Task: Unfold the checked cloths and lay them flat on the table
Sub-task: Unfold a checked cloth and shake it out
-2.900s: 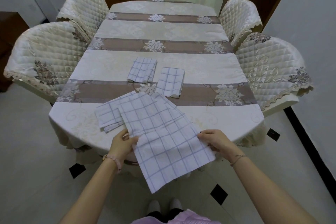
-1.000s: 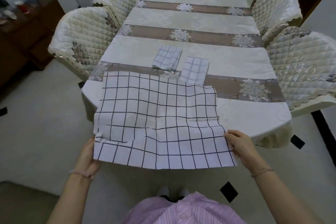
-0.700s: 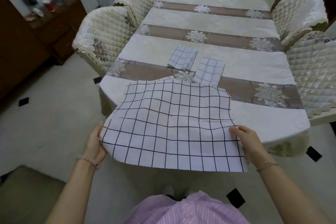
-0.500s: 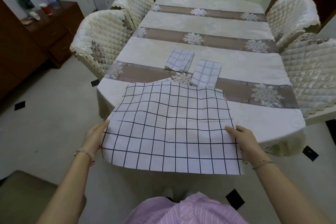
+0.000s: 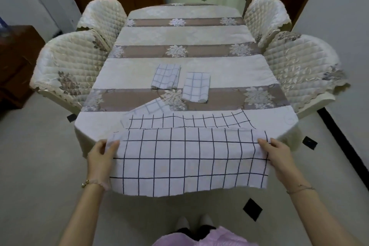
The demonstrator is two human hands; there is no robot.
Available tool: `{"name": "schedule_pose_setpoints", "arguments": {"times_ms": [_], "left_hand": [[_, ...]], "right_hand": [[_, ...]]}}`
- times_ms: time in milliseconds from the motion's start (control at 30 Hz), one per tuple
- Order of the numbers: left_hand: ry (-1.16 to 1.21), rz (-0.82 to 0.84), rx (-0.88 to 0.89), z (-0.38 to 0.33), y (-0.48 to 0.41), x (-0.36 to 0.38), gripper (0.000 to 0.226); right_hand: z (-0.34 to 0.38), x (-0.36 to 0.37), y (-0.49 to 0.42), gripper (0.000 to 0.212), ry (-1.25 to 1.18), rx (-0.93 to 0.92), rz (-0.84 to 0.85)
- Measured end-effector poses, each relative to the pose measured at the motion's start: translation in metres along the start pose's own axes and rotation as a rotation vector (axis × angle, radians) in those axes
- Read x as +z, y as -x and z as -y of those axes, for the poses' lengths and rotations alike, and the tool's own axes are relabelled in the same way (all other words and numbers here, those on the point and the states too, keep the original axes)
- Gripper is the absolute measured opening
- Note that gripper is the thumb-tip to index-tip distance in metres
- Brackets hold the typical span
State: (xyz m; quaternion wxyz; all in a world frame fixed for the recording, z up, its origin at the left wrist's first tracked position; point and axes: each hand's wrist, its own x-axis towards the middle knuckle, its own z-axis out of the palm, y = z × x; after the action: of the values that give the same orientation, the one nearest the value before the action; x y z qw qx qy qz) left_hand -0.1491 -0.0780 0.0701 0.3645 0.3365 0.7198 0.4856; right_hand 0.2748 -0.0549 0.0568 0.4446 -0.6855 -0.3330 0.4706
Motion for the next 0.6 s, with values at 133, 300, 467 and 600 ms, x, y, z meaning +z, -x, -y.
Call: {"name": "schedule_pose_setpoints", "arguments": {"times_ms": [133,300,467,600], "left_hand": [[-0.069,0.249,0.052,-0.015,0.005,0.045,0.026],[-0.109,0.505,0.087,-0.028,0.026,0.125,0.014],[-0.196,0.729,0.154,-0.034,0.064,0.200,0.024],[-0.267,0.876,0.163,-0.034,0.108,0.263,0.028]], "right_hand": [[-0.024,-0.047,0.012,0.011,-0.098,0.052,-0.199],[-0.072,-0.115,0.060,0.038,-0.185,0.200,-0.467],[-0.110,-0.179,0.117,0.013,-0.324,0.299,-0.654],[-0.139,-0.226,0.144,0.014,-0.337,0.383,-0.767]]}}
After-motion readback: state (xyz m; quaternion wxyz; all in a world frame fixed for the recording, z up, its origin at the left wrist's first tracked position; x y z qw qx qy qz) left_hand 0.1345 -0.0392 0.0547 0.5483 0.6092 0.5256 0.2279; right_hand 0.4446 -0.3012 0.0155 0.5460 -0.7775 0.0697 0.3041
